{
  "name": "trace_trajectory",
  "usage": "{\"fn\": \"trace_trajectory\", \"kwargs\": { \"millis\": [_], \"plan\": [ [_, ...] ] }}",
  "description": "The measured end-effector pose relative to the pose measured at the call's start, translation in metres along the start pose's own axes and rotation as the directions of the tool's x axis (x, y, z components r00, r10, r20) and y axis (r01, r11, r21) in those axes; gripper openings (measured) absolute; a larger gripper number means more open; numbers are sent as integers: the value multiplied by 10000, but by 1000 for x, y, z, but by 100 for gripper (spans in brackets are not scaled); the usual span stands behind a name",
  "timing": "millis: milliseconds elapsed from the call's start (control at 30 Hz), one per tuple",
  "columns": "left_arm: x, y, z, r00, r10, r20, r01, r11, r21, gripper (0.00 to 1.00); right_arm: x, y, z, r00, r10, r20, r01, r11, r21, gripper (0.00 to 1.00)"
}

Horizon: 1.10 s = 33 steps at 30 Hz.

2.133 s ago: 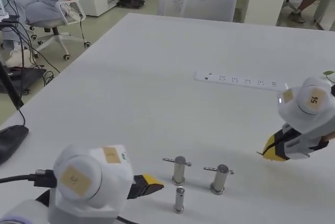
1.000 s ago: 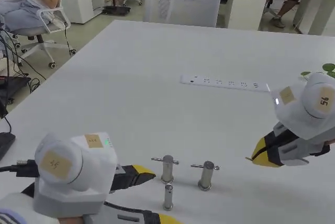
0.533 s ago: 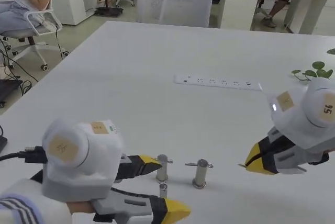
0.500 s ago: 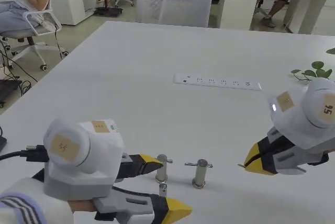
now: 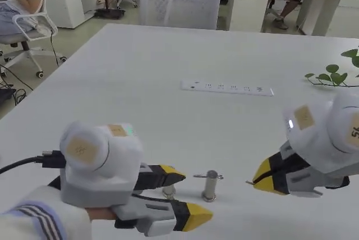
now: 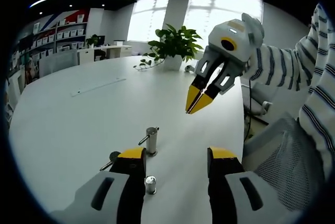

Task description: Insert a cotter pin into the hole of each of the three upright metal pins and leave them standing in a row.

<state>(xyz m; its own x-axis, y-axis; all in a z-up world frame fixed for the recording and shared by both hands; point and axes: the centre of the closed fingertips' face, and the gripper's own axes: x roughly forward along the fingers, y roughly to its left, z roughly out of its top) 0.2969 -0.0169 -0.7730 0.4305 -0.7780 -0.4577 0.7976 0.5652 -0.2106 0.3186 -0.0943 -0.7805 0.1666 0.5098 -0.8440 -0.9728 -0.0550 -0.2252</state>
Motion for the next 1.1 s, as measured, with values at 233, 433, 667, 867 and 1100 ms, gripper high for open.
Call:
{"fn": "trace_trajectory", "kwargs": {
  "millis": [233, 433, 667, 867, 1100],
  "plan": [
    [5, -3, 3, 9999, -117, 75, 118, 9997, -222, 44, -1, 4, 4, 9990, -421, 175, 419, 9991, 72, 2],
    [8, -7, 4, 9996, -270, 66, 272, 9990, -345, 39, -4, 7, 10, 9968, -761, 240, 763, 9971, -58, 2],
    [10, -8, 9, 9991, -355, 239, 364, 9986, -374, 33, -4, 12, 16, 9925, -1202, 228, 1208, 9923, -289, 2],
    [12, -11, 12, 9982, -497, 324, 519, 9961, -710, 31, -2, 20, 20, 9904, -1366, 222, 1374, 9898, -374, 2],
    [16, -17, 14, 9967, -727, 350, 757, 9929, -922, 25, 0, 25, 23, 9859, -1656, 260, 1663, 9858, -255, 2]
  ]
}}
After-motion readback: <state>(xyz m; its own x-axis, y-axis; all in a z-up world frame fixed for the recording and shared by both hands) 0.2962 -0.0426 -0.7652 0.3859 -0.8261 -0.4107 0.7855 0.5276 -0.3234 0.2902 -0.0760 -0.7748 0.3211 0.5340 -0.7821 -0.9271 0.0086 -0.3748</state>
